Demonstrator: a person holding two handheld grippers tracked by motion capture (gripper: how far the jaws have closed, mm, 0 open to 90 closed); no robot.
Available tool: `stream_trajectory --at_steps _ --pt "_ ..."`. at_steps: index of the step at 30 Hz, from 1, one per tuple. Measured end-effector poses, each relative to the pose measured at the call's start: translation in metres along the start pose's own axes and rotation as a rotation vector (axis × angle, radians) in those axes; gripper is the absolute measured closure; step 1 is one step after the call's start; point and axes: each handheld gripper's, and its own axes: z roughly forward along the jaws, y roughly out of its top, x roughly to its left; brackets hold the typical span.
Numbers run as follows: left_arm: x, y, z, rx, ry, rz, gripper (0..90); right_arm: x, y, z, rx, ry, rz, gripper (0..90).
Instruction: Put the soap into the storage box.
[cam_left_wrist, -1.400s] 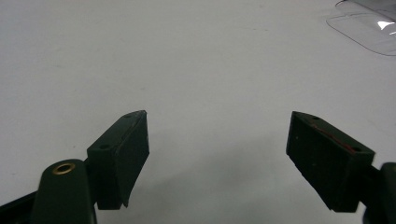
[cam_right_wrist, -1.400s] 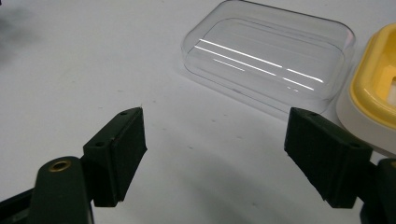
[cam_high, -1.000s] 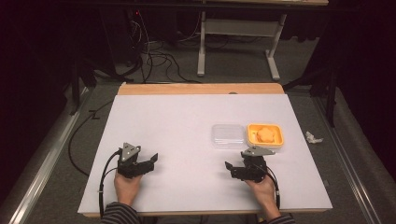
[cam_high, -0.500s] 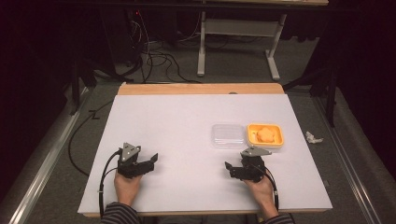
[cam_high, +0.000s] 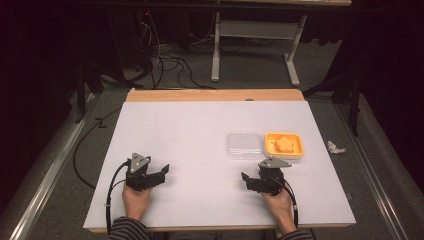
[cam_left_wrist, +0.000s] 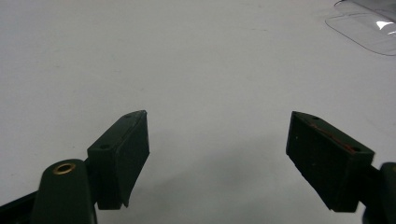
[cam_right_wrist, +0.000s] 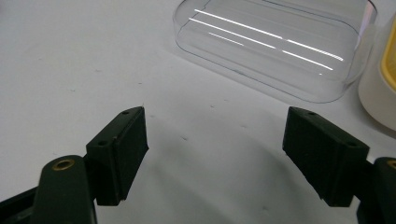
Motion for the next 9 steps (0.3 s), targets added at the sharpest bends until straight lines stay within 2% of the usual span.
stream_trajectory --at_steps 5,9 --pt "-0.0002 0.0000 -0.0001 0.000 -0.001 -0.003 21.9 0.0043 -0.0006 0.0003 -0.003 -0.024 -0.045 22.2" --pt "-0.0003 -0.0001 -0.0002 0.001 -0.003 -0.003 21.9 0.0028 -0.0004 0.0003 0.002 -0.019 -0.029 21.9"
